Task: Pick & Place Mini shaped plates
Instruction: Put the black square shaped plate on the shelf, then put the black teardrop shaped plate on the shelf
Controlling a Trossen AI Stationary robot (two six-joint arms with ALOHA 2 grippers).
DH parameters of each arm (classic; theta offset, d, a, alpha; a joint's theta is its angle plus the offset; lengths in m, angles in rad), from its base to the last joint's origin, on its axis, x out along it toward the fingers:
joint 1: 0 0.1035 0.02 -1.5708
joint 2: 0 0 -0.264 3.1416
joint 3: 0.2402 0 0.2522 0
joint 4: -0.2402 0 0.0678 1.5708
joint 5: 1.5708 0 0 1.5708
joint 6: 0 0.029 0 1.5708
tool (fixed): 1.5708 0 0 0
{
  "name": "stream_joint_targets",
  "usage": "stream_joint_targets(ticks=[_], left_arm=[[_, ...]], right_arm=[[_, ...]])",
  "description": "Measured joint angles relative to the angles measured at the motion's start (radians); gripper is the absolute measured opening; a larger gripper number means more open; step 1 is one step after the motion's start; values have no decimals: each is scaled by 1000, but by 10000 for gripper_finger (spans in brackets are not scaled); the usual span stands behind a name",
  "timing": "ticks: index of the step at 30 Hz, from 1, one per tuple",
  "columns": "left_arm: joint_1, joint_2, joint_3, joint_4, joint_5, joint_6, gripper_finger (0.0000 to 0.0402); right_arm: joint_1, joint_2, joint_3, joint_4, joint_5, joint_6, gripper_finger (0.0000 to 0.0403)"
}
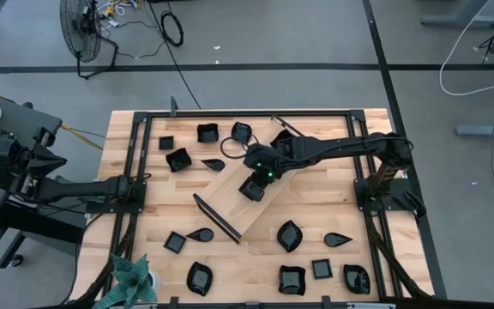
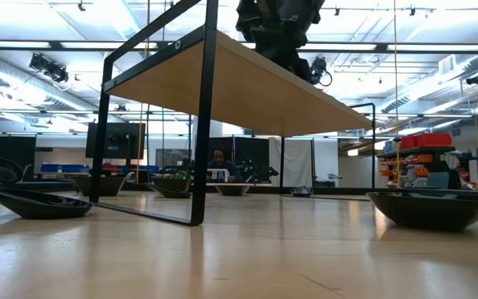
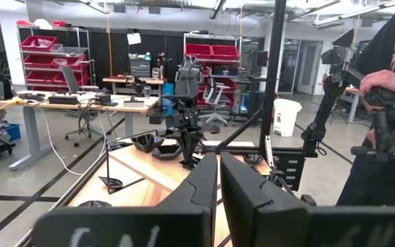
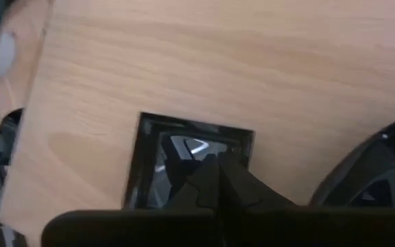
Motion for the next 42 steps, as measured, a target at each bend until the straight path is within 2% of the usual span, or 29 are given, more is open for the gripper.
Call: stream_joint_targets(ticks=[22,29,36,42], left_arm=[[0,0,0,0,0,0,26],[0,0,0,0,0,0,25],[0,0,0,0,0,0,25],[0,0,0,0,0,0,25]], right_arm=[[0,-6,0,3,34,-19,0],[0,-38,0,32,-8,-64,0],[3,-87,0,15,-142,-157,0],[25,-140,-62,28,-124,-147,0]])
